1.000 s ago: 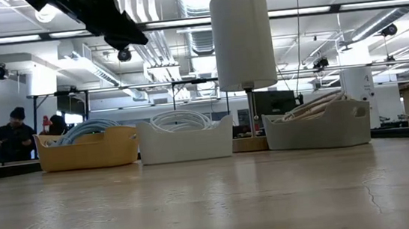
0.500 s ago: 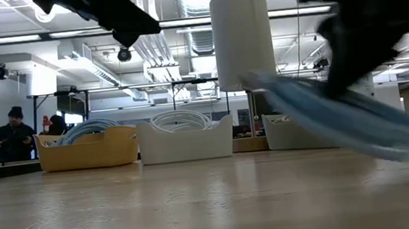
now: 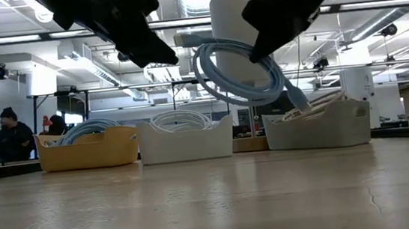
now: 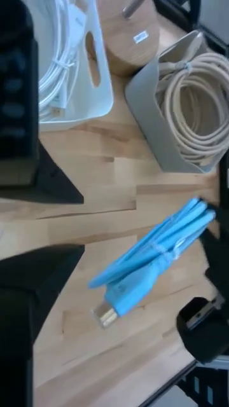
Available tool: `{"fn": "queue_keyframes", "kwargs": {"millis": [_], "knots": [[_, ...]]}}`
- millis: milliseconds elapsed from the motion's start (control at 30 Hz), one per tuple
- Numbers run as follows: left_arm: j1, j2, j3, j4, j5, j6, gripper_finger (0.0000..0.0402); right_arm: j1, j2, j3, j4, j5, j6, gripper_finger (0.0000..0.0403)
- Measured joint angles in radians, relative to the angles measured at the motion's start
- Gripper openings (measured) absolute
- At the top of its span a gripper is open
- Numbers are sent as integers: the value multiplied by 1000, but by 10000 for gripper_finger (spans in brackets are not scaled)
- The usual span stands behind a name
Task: Pick & Place USB Port
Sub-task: Put the blue USB cable into the yellow bin
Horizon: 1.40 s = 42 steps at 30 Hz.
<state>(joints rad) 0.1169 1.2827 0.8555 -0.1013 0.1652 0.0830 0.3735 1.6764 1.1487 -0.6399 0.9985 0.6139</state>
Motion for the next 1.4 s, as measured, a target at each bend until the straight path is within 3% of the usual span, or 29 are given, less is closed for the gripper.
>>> {"fn": "queue_keyframes", "kwargs": {"millis": [133,333,833,1033,1233,1400], "knots": [[-1,28,0,23,0,-32,166,-27,0,5,-1,15,-4,43],[-17,82,0,51,1,-82,211,-42,1,3,3,134,57,43],[-22,166,0,334,11,-144,213,-41,0,2,55,202,88,43],[-22,175,0,345,11,-144,191,-41,1,2,79,202,86,57],[-22,175,0,344,10,-140,121,-42,1,2,79,201,81,73],[-22,175,0,334,13,-140,62,-48,1,2,75,87,34,92]]}}
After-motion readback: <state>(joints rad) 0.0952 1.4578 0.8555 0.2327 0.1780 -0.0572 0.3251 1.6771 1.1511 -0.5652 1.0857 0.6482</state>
